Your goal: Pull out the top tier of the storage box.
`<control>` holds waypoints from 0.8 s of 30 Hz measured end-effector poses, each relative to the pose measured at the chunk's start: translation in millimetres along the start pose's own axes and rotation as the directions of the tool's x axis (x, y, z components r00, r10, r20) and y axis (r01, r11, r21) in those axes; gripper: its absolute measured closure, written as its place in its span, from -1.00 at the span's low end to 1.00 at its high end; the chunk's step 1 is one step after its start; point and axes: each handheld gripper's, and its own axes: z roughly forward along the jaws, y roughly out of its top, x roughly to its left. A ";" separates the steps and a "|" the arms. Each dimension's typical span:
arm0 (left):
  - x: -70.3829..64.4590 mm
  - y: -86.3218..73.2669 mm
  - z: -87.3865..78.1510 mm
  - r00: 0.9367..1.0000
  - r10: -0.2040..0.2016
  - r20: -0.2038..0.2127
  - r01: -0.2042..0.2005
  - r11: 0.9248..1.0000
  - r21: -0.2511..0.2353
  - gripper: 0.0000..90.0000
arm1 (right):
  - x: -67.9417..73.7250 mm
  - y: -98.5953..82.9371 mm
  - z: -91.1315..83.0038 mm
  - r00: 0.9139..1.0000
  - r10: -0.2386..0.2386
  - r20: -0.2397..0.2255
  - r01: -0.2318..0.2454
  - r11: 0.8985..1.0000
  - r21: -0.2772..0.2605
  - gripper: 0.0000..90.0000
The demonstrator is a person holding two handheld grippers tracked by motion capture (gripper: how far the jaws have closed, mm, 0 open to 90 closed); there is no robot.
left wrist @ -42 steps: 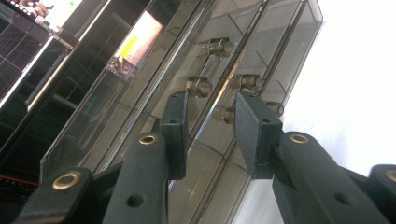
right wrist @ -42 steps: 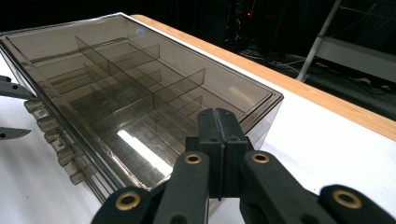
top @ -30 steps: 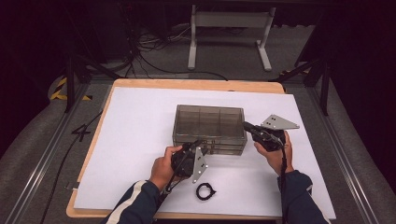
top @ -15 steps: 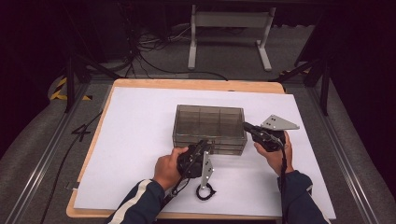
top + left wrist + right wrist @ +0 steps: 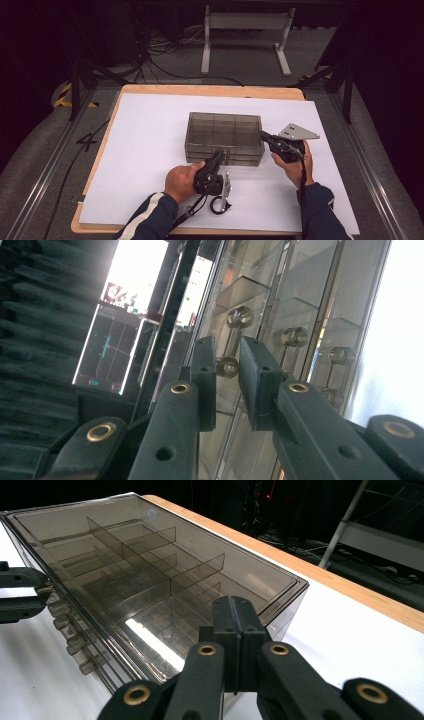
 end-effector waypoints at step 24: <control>3.9 -3.2 -7.6 0.999 -0.045 0.026 0.045 0.999 -0.002 1.00 | -1.1 -0.8 -0.9 1.000 0.007 -0.010 -0.007 1.000 -0.001 1.00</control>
